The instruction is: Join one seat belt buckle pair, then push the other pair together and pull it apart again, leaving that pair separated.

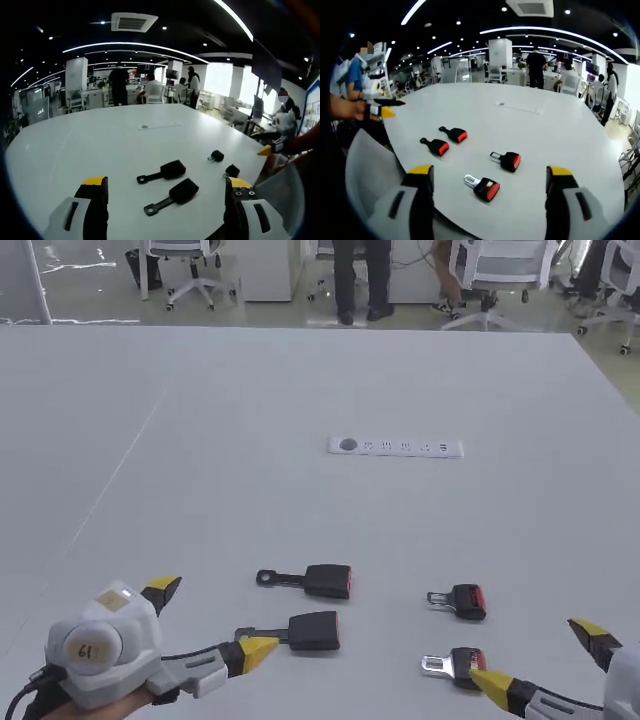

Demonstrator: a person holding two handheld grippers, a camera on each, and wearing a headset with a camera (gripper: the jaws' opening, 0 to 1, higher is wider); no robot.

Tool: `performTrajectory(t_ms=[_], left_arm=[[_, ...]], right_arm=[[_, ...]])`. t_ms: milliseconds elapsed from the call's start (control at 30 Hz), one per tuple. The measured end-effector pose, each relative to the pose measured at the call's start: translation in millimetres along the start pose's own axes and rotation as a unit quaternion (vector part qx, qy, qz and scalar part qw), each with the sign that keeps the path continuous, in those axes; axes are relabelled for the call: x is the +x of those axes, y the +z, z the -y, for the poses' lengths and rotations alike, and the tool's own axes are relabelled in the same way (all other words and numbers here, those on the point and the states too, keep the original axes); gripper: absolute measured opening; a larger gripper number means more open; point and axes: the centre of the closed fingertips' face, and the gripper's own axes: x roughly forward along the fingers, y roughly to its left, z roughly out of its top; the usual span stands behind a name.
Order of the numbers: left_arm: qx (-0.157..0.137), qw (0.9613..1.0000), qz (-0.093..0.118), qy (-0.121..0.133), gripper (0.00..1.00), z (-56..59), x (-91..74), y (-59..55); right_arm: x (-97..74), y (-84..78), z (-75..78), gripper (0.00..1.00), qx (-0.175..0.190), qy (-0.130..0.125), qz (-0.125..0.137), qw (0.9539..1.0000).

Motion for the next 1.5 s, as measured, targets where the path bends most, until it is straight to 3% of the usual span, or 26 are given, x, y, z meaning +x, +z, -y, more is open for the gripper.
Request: performTrajectory(t_ms=[433, 767, 1167, 1500], left_arm=[[-0.016, 0.9998, -0.013, 0.002, 1.00, -7.4, 2.2, -13.5], [-0.024, 0.9985, -0.050, 0.003, 1.00, -18.2, 8.6, -41.4], [-0.020, 0.9984, -0.053, -0.005, 1.00, -8.6, 17.2, -45.0], [-0.006, 0.9975, -0.067, -0.022, 0.99, -4.0, 30.3, -46.9]], right_arm=[[7.0, -5.4, -1.4, 0.96, -0.005, 0.007, -0.006, 0.9999], [11.2, -21.5, 0.3, 0.96, -0.011, 0.009, -0.027, 0.9995], [17.3, -24.0, 0.8, 0.96, -0.002, 0.008, -0.031, 0.9995], [28.0, -30.4, -9.7, 0.95, -0.023, 0.049, -0.054, 0.9971]])
